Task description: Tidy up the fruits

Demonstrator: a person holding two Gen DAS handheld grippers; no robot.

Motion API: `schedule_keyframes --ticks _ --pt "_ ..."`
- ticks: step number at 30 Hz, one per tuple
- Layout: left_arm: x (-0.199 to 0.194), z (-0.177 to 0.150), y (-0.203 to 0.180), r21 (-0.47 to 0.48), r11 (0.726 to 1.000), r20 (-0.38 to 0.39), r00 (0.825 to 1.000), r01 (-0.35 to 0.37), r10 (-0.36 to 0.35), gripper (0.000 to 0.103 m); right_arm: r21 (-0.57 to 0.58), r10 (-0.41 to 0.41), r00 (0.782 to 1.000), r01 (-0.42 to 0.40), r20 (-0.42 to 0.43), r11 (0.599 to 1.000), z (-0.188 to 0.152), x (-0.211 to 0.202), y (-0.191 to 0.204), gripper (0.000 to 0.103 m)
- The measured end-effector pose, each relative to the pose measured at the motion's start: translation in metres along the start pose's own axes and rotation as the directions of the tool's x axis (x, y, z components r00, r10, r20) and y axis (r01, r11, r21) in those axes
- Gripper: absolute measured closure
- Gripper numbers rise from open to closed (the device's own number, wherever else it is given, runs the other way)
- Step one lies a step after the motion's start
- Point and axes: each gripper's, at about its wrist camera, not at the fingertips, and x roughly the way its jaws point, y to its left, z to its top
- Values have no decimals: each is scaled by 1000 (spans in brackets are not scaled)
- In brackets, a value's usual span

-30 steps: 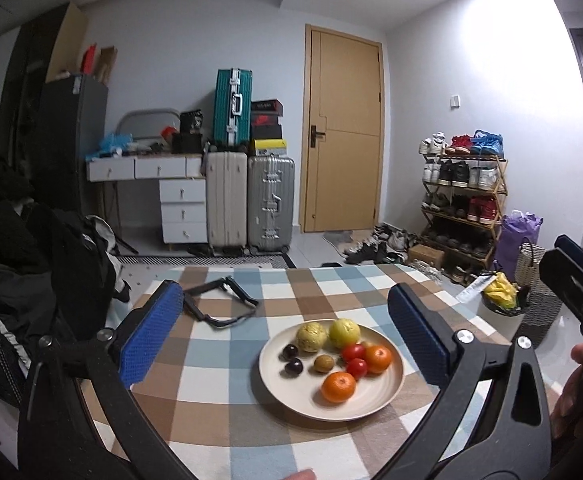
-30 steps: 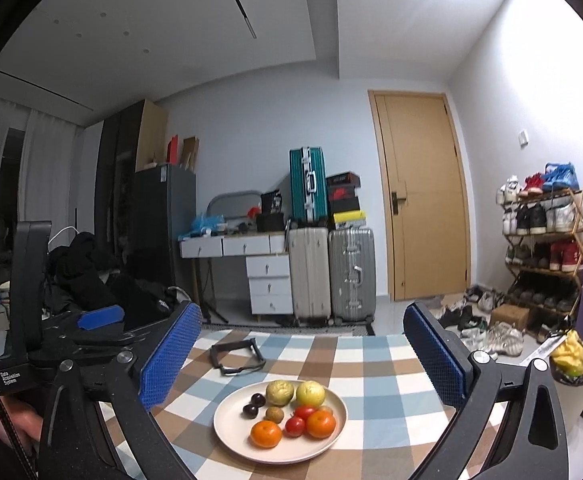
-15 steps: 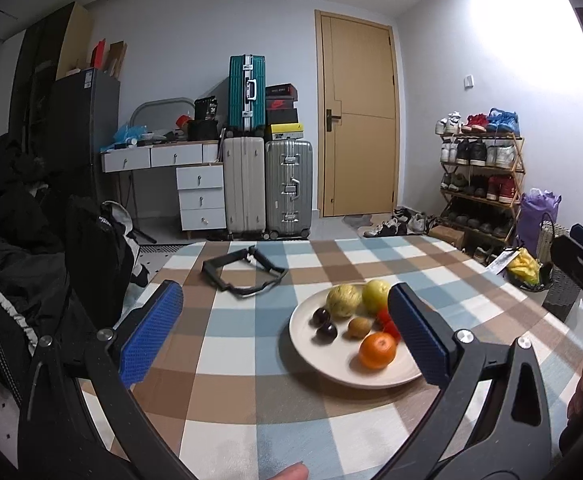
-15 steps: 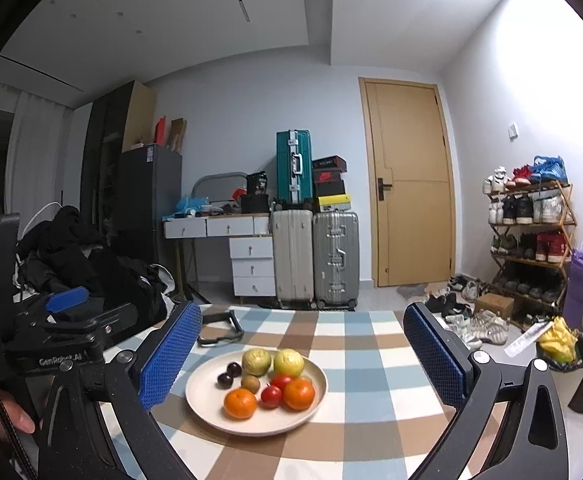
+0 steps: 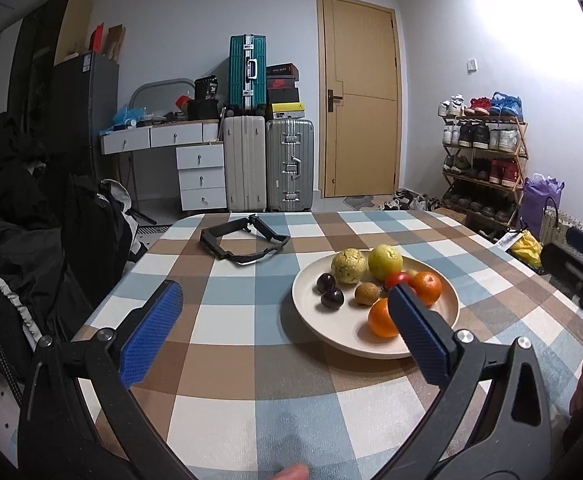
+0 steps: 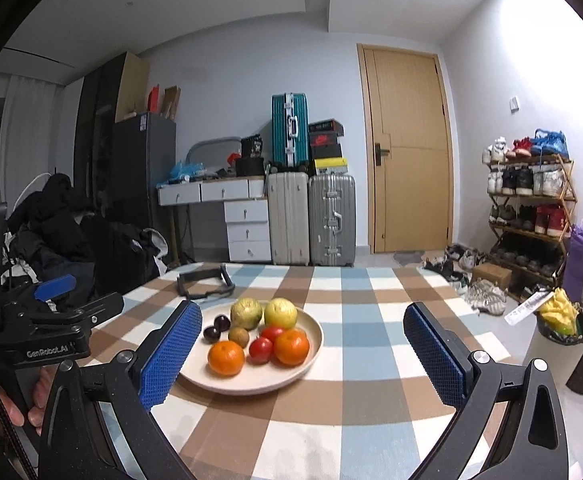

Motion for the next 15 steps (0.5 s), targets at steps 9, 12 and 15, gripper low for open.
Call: schedule_keyframes --ticks 9,12,15 --pt "4 -2 -2 8 1000 8 1000 6 -6 1 -39 -27 994 23 -109 999 -7 24 7 0" --pt "7 -3 -2 9 1000 13 1000 7 -8 1 -28 -27 994 25 -103 999 -9 25 5 0" --pt "7 -3 -3 10 1000 15 1000 8 -8 1 -31 -25 994 22 -106 999 -9 26 5 0"
